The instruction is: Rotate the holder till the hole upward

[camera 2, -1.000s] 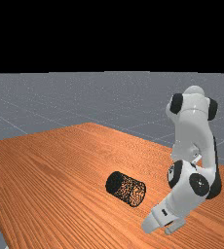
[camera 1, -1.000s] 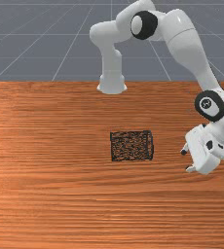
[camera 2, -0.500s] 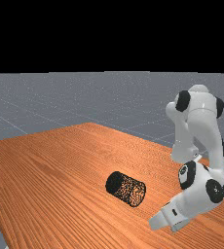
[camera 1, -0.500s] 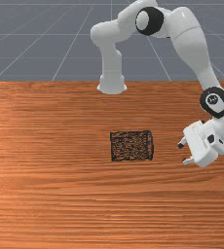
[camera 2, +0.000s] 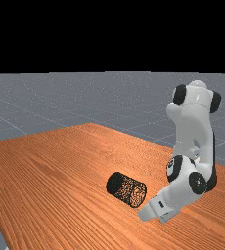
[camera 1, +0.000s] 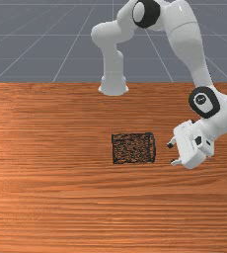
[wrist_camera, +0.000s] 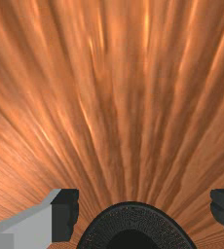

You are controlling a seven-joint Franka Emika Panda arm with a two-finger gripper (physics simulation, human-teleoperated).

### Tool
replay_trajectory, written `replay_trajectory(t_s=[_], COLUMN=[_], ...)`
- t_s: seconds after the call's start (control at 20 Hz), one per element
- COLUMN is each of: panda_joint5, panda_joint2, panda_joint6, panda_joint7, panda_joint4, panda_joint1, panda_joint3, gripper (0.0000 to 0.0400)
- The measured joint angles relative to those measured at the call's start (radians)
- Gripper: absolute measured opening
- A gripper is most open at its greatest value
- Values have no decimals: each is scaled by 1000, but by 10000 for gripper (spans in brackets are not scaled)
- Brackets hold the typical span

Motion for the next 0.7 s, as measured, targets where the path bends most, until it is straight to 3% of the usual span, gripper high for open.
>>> replay_trajectory(t_s=[0.3, 0.45, 0.6, 0.65, 0.7], panda_joint5=[-11, -74, -87, -78, -89], panda_joint2=[-23, -79, -98, -86, -104], panda_joint6=[34, 154, 188, 153, 197], panda_joint7=[-18, -11, -17, -2, -18], panda_joint4=[-53, -176, -219, -199, -233], panda_joint1=[-24, -27, -45, -45, -54], panda_joint3=[-11, -41, -55, -63, -62], gripper=[400, 400, 400, 400, 400])
